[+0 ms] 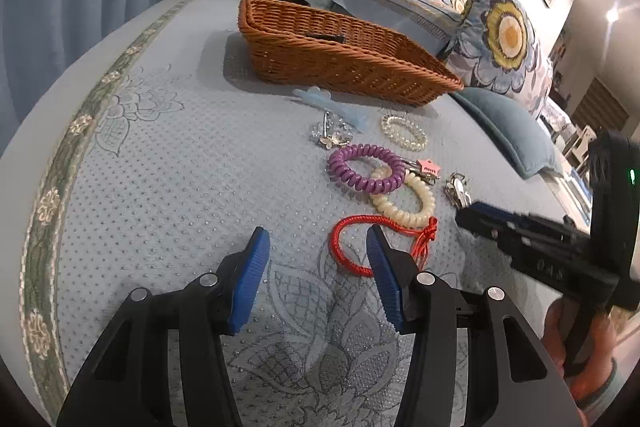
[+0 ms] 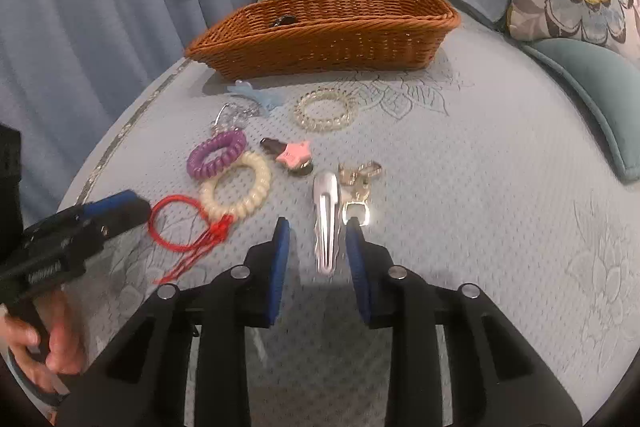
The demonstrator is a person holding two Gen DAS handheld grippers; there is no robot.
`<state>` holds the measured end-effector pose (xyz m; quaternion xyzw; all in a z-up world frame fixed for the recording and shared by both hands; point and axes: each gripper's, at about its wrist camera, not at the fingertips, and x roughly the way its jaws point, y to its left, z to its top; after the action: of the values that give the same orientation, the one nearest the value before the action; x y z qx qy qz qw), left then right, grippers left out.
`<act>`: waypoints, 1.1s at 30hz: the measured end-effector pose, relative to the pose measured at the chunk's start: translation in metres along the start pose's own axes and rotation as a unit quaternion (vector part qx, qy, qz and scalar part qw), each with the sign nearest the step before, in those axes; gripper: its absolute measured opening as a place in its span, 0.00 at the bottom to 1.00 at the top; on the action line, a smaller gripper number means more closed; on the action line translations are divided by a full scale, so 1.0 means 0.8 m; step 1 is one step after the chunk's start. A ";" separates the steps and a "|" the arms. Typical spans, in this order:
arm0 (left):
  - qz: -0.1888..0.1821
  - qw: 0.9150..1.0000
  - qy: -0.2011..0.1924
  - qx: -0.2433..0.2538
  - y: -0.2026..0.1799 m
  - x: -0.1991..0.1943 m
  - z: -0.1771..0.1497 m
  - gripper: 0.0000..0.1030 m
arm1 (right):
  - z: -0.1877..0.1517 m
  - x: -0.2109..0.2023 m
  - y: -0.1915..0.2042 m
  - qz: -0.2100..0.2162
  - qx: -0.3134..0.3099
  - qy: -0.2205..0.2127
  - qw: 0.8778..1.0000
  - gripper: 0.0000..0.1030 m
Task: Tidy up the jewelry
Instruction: 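Grasp the red cord bracelet with the left tool while the right tool holds the hair clip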
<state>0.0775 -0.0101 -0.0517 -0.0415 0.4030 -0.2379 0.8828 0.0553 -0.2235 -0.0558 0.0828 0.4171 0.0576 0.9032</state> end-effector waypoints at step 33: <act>0.049 0.994 -0.068 0.074 -0.048 -0.020 -0.012 0.02 | -0.008 -0.038 0.016 0.018 -0.039 -0.102 0.994 0.13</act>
<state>0.0465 -0.0357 -0.0371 0.0279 0.3245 -0.2206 0.9194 0.0302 -0.2159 -0.0350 0.0601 0.3185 0.0817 0.9425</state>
